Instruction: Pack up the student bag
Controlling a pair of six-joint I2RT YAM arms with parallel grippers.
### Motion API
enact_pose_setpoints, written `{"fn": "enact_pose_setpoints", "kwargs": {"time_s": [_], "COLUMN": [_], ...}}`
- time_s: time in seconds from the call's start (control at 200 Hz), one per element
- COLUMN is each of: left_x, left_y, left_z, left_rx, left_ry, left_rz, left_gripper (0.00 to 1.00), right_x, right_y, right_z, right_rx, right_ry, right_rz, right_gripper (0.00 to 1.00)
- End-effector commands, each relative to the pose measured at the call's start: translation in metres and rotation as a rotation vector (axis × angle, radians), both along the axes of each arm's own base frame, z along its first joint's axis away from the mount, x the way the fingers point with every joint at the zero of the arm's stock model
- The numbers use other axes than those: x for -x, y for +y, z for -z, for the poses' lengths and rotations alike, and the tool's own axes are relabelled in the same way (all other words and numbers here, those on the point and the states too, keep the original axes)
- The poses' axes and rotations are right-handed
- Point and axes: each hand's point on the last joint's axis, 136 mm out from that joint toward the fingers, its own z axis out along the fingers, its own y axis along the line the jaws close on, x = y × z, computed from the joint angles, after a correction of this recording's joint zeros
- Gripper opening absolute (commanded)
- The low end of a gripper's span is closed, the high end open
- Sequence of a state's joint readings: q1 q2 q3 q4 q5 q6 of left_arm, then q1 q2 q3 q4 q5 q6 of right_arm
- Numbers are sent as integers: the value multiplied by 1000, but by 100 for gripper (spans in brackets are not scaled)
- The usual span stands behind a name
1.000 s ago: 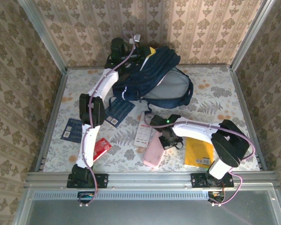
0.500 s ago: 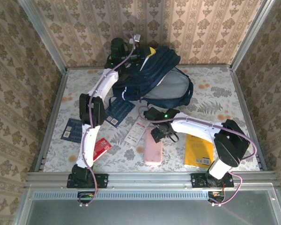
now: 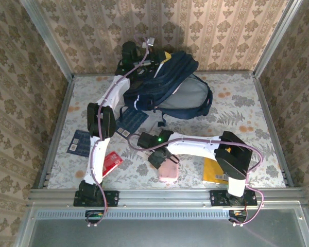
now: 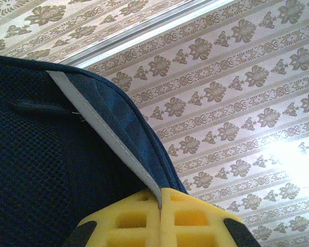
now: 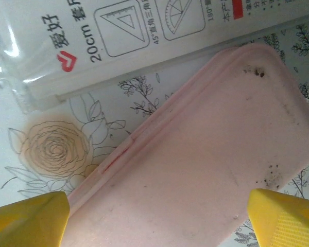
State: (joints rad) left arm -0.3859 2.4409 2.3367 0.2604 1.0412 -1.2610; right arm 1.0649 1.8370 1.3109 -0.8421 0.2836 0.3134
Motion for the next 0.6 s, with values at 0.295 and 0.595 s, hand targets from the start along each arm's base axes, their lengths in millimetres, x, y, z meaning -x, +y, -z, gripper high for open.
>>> {"fn": "enact_pose_setpoints", "kwargs": {"time_s": [0.295, 0.595], "left_x": [27, 27], "left_y": [8, 7], "left_z": [-76, -74], "left_rx": [82, 82], "left_ry": [-190, -184], "left_rz": [26, 27], "left_gripper": [0, 0], "right_x": [12, 22], "right_y": [-60, -72], "right_z": [8, -1], "right_rx": [139, 77], "right_ry": [-2, 7], "right_rz": [77, 116], "right_gripper": [93, 100]}}
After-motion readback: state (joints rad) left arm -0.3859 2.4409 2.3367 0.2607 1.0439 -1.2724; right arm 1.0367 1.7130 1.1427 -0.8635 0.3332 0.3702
